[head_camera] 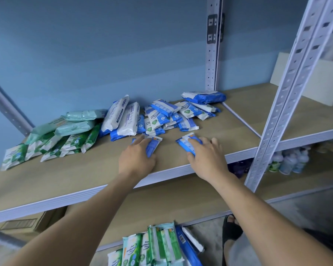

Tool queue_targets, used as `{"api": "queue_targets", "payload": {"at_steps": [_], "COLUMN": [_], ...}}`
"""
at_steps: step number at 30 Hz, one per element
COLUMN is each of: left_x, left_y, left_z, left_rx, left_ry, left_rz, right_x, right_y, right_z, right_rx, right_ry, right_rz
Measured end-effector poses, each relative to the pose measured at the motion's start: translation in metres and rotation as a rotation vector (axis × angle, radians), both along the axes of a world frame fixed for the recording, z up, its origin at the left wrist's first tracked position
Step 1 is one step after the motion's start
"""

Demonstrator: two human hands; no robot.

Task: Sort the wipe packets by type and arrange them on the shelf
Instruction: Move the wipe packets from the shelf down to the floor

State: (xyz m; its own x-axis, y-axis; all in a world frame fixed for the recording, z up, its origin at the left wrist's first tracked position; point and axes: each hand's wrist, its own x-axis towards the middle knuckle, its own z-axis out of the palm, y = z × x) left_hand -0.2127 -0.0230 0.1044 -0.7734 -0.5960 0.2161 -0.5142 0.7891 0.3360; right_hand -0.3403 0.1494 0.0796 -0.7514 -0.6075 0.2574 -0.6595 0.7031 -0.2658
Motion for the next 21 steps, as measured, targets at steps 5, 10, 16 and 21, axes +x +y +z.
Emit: {"api": "queue_targets", "payload": {"at_steps": [5,10,16,21], "left_x": [0.037,0.079,0.134,0.179], "left_y": [0.011,0.025,0.048,0.060], "left_z": [-0.007,-0.025,-0.054,-0.100], "left_rx": [0.102,0.123,0.128,0.169], "left_ry": [0.145,0.319,0.397,0.477], "left_rz": [-0.018,-0.073,-0.070,0.013], "right_x": [0.029,0.072,0.126,0.148], "right_y": [0.008,0.012,0.018,0.023], "right_z": [-0.001,-0.010,-0.045,-0.093], "right_rx": [-0.038,-0.098,-0.164,-0.021], "right_ry": [0.009,0.033,0.057,-0.100], "right_rz": [0.079,0.218,0.229,0.285]}}
